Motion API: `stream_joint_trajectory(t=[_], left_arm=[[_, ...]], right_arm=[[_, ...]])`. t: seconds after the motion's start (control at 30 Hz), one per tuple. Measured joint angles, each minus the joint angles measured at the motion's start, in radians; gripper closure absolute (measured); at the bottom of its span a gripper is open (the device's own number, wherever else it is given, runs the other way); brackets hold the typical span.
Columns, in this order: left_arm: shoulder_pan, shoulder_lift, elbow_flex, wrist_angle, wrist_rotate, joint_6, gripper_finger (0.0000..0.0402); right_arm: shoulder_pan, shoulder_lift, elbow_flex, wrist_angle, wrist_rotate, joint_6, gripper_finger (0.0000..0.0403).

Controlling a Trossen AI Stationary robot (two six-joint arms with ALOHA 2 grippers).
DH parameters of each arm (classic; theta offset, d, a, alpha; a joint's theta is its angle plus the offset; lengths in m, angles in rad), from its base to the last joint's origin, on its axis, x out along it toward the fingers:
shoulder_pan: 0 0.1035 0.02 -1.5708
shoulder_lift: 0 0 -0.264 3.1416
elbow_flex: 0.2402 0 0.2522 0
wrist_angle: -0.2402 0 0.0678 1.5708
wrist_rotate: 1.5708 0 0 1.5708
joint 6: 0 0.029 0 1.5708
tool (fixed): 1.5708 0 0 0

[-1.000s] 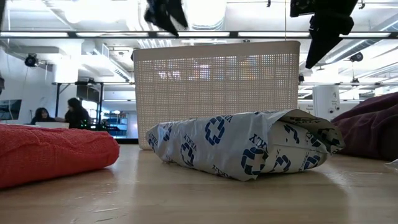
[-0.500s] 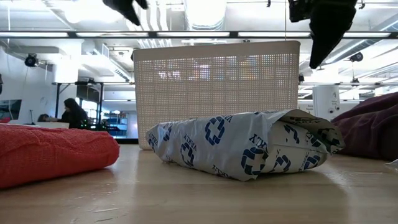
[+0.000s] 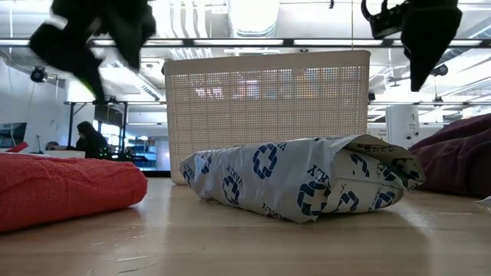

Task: Pick & place medical supplies in basket/bin
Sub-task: Put the red bandage into the white container

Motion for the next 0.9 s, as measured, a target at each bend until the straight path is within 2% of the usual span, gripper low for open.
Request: stream_joint_trajectory(t=[0.17, 0.33, 0.53, 0.77, 0.9], left_arm=[[-0.033, 0.149, 0.009, 0.024, 0.065, -0.035, 0.0119], [-0.044, 0.299, 0.139, 0.033, 0.088, 0.032, 0.0119], [-0.053, 0.457, 0.257, -0.04, 0.134, 0.065, 0.0119], [-0.073, 0.51, 0.264, -0.034, 0.209, 0.066, 0.012], [-0.074, 0.502, 0.258, -0.039, 0.206, 0.092, 0.015]], right_arm=[[0.0, 0.0, -0.016, -0.002, -0.013, 0.004, 0.0051], [0.0, 0.0, -0.019, -0.002, -0.017, -0.004, 0.0051], [0.0, 0.0, -0.02, -0.002, -0.024, -0.028, 0.0051], [0.0, 0.0, -0.021, -0.02, -0.025, -0.041, 0.0051], [0.0, 0.0, -0.023, -0.02, -0.024, -0.05, 0.0051]])
